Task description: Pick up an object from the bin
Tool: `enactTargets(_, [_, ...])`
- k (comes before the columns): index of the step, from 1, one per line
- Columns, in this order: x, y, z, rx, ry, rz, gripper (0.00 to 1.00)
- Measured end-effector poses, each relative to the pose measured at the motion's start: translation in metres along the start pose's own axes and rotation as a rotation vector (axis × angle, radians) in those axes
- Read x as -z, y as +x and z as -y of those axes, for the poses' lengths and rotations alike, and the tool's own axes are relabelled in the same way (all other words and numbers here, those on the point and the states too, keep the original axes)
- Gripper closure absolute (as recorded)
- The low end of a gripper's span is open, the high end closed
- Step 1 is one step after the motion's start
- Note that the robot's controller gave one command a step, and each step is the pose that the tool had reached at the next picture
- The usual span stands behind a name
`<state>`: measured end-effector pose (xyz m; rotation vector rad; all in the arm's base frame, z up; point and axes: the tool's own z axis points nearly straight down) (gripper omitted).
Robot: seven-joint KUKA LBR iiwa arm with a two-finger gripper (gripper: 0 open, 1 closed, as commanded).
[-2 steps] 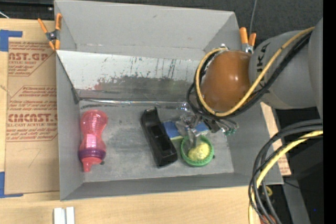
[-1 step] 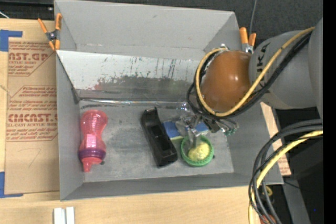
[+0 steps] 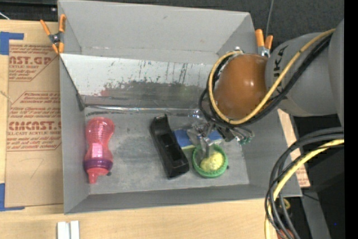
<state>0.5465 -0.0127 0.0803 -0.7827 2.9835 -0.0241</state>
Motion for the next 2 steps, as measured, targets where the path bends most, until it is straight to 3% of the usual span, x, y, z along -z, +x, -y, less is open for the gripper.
enactTargets(1, [0.001,0.001,-0.002,0.025,0.003,0.002,1.00])
enactTargets(2, [0.003,0.012,-0.012,0.150,0.006,0.010,1.00])
